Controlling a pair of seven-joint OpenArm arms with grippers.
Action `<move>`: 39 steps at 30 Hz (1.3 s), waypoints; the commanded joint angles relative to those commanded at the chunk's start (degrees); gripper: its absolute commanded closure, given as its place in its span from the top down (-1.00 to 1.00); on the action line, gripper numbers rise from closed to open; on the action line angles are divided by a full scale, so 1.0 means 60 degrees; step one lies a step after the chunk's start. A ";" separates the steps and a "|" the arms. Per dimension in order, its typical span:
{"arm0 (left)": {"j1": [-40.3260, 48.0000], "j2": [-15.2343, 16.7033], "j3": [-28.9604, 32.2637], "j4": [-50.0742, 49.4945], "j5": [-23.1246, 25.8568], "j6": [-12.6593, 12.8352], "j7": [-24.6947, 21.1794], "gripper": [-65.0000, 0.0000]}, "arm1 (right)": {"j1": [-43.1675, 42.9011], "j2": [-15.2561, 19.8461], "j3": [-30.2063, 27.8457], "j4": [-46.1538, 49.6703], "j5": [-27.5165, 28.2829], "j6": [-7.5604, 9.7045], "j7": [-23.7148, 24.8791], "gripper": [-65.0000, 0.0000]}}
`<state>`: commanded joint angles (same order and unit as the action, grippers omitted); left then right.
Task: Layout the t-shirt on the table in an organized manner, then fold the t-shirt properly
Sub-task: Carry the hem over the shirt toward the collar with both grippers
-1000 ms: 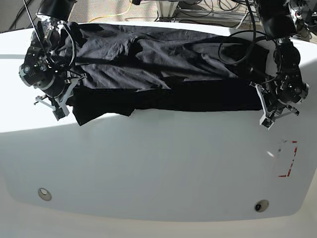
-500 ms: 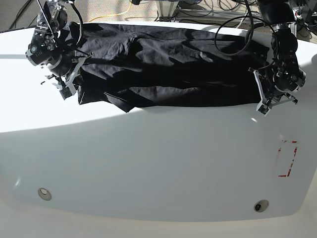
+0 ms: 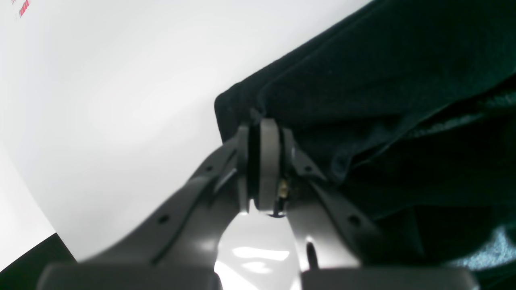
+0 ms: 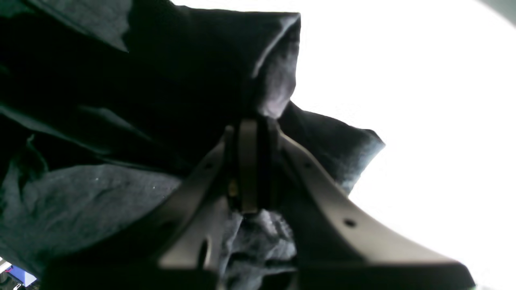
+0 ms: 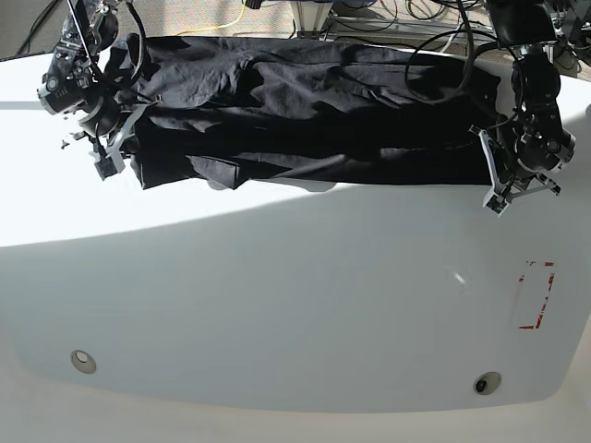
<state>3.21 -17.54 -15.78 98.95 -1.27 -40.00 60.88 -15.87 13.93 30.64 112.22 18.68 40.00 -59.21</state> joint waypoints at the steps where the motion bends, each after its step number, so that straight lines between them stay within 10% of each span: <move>1: 0.0000 0.0000 0.0000 0.0000 0.0000 0.0000 0.0000 -0.99 | -0.0015 0.0000 0.0000 0.0000 0.0000 0.0000 0.0000 -0.95; 39: 0.0615 -0.0352 0.0322 0.0718 0.0000 0.0000 0.1832 -0.98 | -0.0337 0.0015 0.1260 0.0366 0.0527 0.0000 -0.1392 -0.94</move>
<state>6.90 -19.65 -13.85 103.25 -1.27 -40.00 71.87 -17.89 14.02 38.20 114.42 21.85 40.00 -67.56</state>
